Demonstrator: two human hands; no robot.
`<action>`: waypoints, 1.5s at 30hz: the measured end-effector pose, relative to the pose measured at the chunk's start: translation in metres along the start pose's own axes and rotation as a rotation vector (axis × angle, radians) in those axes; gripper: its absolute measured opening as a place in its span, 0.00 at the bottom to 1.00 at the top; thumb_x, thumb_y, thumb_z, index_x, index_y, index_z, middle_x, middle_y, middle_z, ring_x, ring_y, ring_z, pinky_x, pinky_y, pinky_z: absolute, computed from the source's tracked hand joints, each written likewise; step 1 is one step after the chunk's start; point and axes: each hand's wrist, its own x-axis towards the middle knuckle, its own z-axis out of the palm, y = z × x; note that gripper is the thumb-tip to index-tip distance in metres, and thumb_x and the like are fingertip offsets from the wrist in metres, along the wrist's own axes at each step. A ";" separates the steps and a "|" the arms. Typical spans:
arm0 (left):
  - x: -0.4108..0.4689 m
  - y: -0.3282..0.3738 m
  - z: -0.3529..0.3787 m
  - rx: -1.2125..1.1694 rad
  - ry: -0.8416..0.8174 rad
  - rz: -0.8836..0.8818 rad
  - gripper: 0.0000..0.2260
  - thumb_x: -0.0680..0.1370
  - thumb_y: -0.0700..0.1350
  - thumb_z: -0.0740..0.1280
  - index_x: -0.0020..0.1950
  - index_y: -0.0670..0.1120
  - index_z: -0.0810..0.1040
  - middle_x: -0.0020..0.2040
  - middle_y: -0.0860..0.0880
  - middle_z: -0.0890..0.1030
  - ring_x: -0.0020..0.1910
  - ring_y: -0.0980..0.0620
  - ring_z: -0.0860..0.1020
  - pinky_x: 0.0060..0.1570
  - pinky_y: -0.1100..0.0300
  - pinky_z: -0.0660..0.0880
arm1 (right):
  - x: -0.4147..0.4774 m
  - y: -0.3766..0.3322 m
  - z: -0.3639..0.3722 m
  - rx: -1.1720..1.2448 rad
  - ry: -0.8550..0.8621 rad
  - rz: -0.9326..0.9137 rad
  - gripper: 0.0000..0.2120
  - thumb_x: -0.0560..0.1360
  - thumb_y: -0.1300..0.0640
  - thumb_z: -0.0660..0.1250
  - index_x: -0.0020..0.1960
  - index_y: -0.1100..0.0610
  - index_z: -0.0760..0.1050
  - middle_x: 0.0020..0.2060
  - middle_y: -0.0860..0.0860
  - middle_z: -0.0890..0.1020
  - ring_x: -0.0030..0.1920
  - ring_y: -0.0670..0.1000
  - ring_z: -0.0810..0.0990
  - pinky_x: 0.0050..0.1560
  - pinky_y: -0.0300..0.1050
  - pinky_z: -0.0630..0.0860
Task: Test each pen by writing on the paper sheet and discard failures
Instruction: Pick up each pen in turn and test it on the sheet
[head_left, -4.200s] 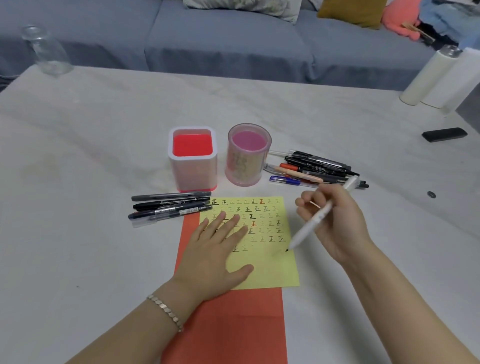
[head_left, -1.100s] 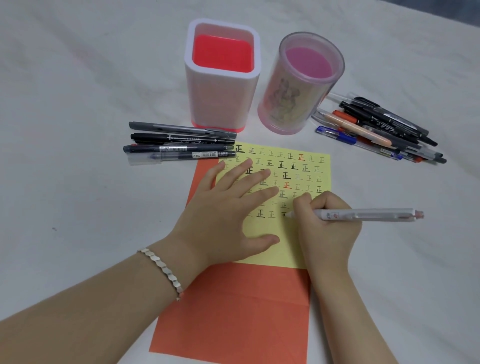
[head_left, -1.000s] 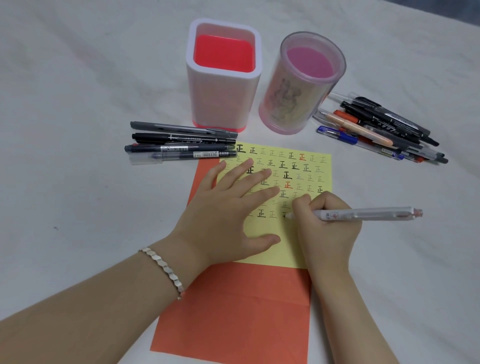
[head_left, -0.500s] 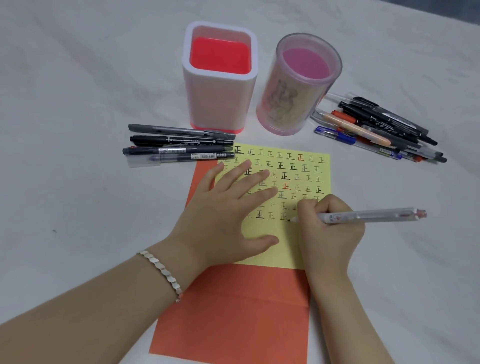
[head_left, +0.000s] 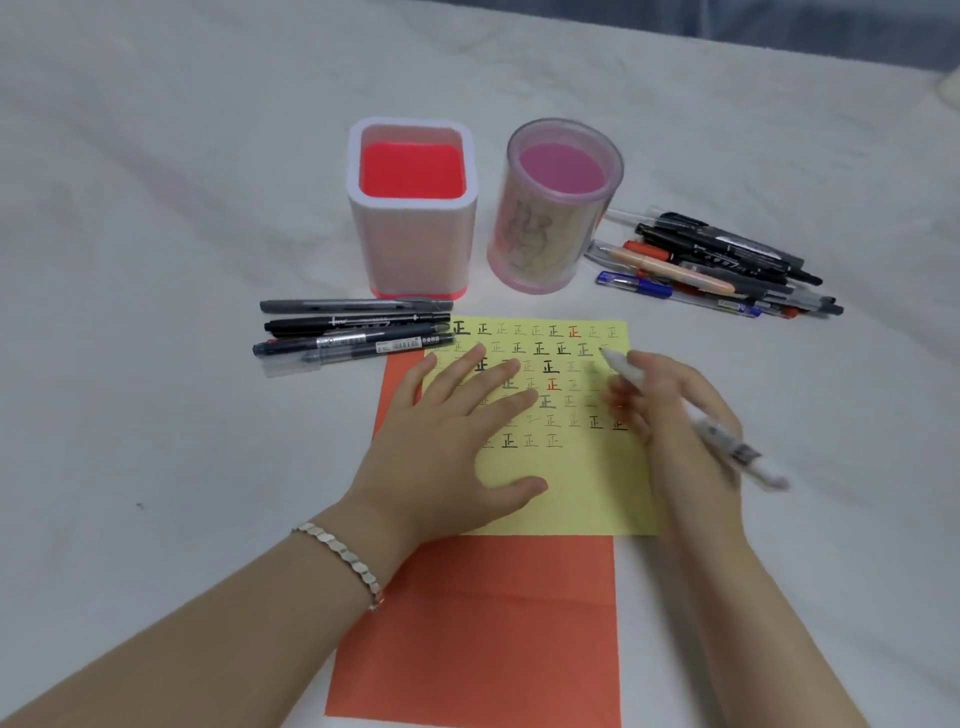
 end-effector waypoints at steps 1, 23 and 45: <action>0.000 0.000 0.000 0.006 -0.008 -0.002 0.30 0.66 0.68 0.59 0.65 0.57 0.73 0.69 0.56 0.71 0.71 0.53 0.62 0.68 0.48 0.52 | -0.001 -0.003 -0.006 0.061 -0.064 0.010 0.20 0.66 0.38 0.70 0.47 0.52 0.82 0.40 0.49 0.84 0.40 0.44 0.82 0.44 0.36 0.78; -0.001 0.001 -0.007 0.017 -0.075 0.035 0.31 0.69 0.68 0.57 0.68 0.55 0.70 0.70 0.56 0.69 0.72 0.56 0.58 0.69 0.52 0.49 | 0.001 -0.052 -0.032 -0.786 -0.210 -0.050 0.23 0.77 0.38 0.49 0.42 0.57 0.65 0.30 0.50 0.71 0.31 0.51 0.69 0.32 0.45 0.62; 0.007 -0.026 -0.085 0.165 0.318 -0.200 0.14 0.77 0.47 0.52 0.47 0.46 0.77 0.35 0.49 0.76 0.33 0.44 0.72 0.34 0.56 0.67 | 0.085 -0.052 -0.013 -1.427 -0.179 -0.618 0.21 0.76 0.67 0.56 0.68 0.57 0.68 0.59 0.55 0.76 0.59 0.58 0.71 0.49 0.50 0.72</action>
